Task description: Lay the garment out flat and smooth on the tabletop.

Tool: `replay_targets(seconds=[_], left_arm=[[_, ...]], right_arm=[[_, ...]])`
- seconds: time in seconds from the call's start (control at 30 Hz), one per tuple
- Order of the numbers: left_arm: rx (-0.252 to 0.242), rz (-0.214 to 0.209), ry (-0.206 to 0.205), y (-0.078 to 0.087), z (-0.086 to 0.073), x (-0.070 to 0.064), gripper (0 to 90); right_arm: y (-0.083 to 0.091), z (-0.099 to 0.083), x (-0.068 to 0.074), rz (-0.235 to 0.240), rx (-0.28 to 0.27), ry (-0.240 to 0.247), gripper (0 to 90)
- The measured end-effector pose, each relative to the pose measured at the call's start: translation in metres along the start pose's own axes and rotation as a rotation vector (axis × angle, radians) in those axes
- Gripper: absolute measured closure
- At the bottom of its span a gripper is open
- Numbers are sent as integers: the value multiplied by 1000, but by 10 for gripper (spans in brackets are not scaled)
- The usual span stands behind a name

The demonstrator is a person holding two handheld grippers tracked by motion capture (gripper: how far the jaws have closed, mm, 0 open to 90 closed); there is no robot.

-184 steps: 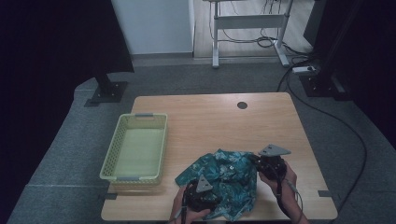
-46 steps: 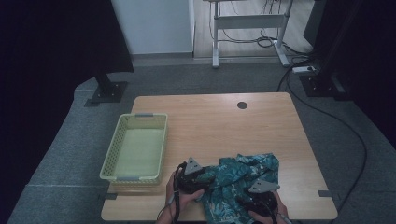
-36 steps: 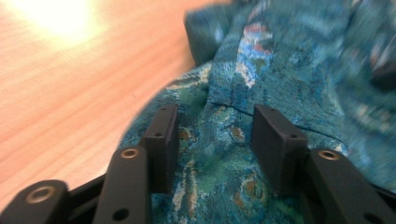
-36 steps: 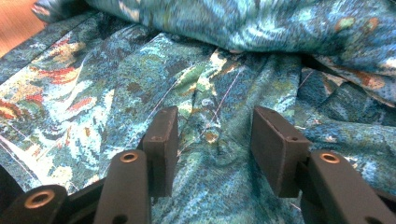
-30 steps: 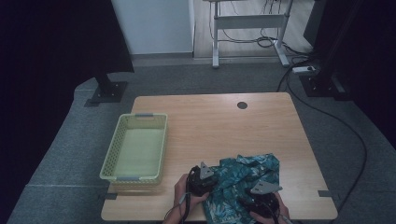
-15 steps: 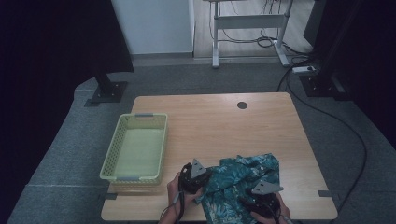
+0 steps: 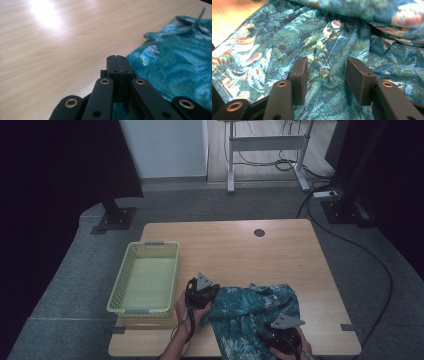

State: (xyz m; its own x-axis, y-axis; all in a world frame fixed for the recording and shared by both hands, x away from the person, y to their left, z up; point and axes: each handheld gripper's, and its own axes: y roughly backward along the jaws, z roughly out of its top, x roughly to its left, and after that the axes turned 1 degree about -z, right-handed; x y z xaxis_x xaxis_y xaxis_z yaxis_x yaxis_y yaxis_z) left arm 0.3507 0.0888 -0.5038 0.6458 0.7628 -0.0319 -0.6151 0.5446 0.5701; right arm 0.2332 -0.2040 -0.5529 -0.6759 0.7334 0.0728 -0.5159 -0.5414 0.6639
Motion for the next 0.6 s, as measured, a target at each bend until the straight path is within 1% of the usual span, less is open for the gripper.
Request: replay_targets(seconds=[0.17, 0.27, 0.33, 0.43, 0.47, 0.53, 0.6], left_arm=[[12, 40, 28, -6, 9, 17, 900], [16, 64, 49, -11, 11, 24, 900], [17, 71, 62, -13, 10, 28, 900], [23, 61, 92, -15, 4, 29, 900], [23, 57, 92, -15, 2, 28, 900], [21, 31, 92, -15, -1, 23, 852], [16, 7, 79, -13, -3, 16, 803]], right_arm=[[1, 0, -1, 5, 7, -3, 524], [4, -1, -3, 12, 13, -6, 529], [5, -2, -5, 17, 15, -9, 532], [7, -3, -7, 24, 16, -16, 533], [7, -3, -8, 26, 15, -18, 533], [7, -3, -7, 25, 17, -15, 533], [7, -3, -7, 23, 18, -13, 533]])
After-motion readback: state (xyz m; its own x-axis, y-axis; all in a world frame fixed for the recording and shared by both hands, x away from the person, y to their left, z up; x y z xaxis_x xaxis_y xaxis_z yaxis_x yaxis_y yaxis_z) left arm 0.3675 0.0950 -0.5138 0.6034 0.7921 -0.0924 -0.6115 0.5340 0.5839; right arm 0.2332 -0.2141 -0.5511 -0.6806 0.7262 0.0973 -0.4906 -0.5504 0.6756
